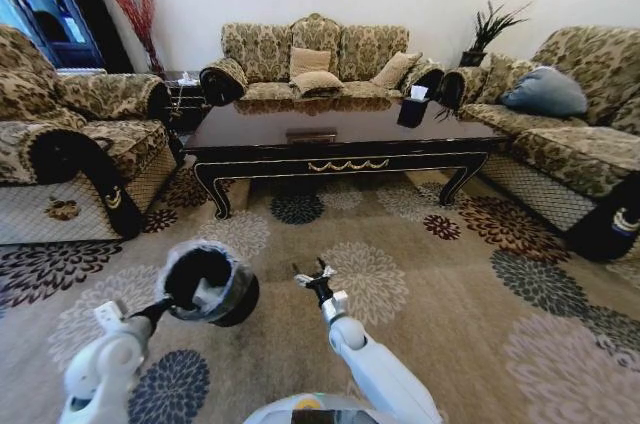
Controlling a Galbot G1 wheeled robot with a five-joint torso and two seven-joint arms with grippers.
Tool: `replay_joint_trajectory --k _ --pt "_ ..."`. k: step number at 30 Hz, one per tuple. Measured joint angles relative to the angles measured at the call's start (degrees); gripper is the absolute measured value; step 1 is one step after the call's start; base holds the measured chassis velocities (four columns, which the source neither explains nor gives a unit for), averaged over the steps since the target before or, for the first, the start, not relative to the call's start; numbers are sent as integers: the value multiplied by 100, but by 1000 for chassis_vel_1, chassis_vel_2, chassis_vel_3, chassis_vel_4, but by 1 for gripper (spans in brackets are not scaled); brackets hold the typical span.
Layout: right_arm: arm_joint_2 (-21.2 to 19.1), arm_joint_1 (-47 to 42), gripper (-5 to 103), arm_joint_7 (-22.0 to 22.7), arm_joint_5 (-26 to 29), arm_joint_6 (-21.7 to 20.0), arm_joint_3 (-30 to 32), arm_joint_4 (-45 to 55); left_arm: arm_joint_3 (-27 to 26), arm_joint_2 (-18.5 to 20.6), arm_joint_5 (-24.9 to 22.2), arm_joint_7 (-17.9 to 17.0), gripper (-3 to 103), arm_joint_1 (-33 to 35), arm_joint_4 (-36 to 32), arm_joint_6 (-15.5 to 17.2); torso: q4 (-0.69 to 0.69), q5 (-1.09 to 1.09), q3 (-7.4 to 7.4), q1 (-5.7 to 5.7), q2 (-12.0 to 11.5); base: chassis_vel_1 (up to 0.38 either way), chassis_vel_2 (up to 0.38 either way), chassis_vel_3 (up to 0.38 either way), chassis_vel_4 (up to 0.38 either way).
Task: Move to the front of the table and pick up the trash from the floor, then place it into the trash bin.
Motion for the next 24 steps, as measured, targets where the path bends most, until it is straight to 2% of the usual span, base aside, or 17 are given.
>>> replay_joint_trajectory --k 3,5,8,10,16,24 --pt "137 140 100 52 -273 -54 124 -476 -199 17 -108 2 2 91 -47 9 -1 1 0 0 0 0 0 0 0" --pt "334 290 100 100 -696 -60 340 -1005 -436 34 -215 8 2 179 -55 15 0 0 0 0 0 0 0 0 0" --pt "530 404 100 110 -1024 24 533 -1411 -691 88 -327 19 2 204 -16 19 1 0 0 0 0 0 0 0 0" --pt "737 504 100 111 -1283 165 736 -1769 -1075 236 -558 -9 2 175 94 20 2 -1 0 0 0 0 0 0 0" --pt "927 677 100 114 -1378 258 875 -2175 -1579 592 -951 -91 2 123 379 18 0 1 0 0 0 0 0 0 0" --pt "1141 1505 100 355 -1472 173 985 -3200 -1613 432 -923 -89 2 234 266 19 1 1 0 0 0 0 0 0 0"
